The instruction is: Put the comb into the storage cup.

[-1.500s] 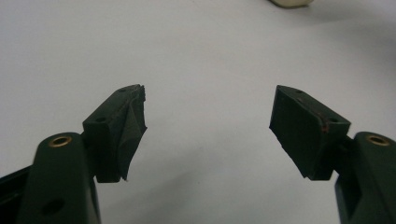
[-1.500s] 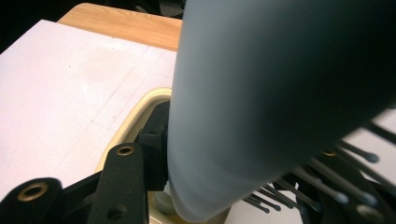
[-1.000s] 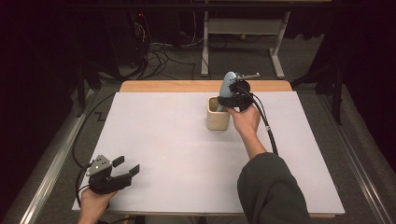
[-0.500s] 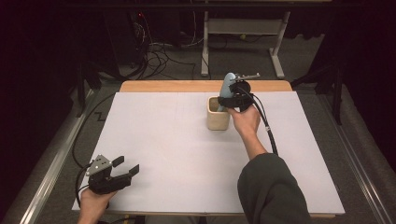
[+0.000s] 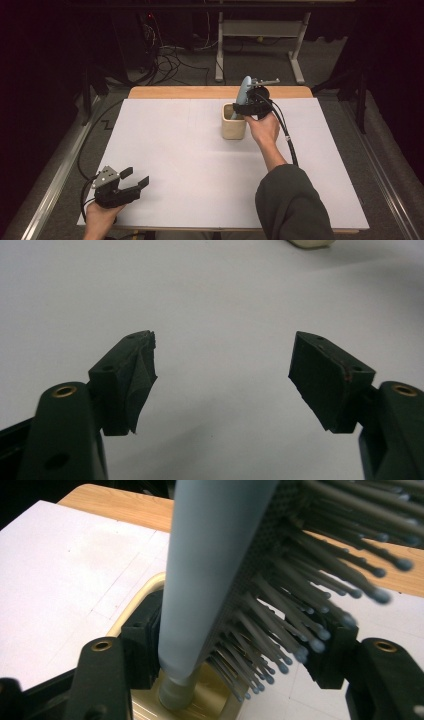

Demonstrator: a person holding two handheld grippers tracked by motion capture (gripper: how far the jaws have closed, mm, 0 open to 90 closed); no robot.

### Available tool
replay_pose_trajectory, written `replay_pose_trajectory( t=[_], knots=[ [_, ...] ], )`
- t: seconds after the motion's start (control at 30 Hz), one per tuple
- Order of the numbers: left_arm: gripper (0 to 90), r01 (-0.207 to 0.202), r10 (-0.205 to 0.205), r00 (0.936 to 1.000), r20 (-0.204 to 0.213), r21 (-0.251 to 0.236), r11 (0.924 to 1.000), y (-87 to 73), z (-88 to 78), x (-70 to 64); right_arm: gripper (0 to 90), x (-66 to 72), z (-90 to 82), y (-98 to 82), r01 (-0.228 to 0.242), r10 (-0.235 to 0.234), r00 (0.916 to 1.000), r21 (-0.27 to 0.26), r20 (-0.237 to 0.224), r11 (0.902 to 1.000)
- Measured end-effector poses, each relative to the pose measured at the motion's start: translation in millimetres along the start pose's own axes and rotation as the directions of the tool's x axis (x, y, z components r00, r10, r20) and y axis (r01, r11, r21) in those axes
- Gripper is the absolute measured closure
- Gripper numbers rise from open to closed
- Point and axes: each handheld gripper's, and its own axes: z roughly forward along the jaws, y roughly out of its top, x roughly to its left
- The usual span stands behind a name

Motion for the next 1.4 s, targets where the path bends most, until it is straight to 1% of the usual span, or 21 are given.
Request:
replay_pose_trajectory(
  t=[0.17, 0.3, 0.4, 0.53, 0.97, 1.4],
  knots=[
    [27.4, 0.001, -0.001, 1.0, 0.001, 0.0, 1.0, -0.1, 0.2, 0.1, 36.1, 0.4, 0.0, 0.0, 0.002, -0.002, 1.0, 0.0, 0.001, 1.0],
    [27.4, 0.002, -0.002, 1.0, -0.001, -0.002, 1.0, 0.1, -0.1, 0.1, 31.9, 0.3, 0.1, -0.3, 0.012, -0.012, 0.9998, 0.005, -0.015, 0.9999],
    [27.4, 0.003, -0.003, 1.0, -0.003, -0.006, 1.0, 0.2, -0.4, 0.3, 28.4, -0.6, -1.0, -0.4, 0.011, -0.011, 0.9995, 0.007, -0.03, 0.9999],
    [27.4, 0.003, -0.003, 1.0, -0.003, -0.005, 1.0, 0.2, -0.4, 0.2, 26.5, -1.1, -3.1, -0.4, 0.011, -0.01, 0.9994, 0.008, -0.032, 0.9999],
    [27.4, 0.005, -0.005, 1.0, -0.002, -0.004, 1.0, 0.0, 0.0, 0.4, 27.0, -6.0, -10.9, -5.9, 0.015, -0.015, 0.9992, 0.008, -0.036, 0.9999],
    [27.5, 0.005, -0.005, 1.0, -0.003, -0.003, 1.0, -0.1, -0.4, 0.6, 27.3, -7.3, -19.1, -9.4, 0.017, -0.017, 0.9992, -0.005, -0.037, 0.9998]
  ],
)
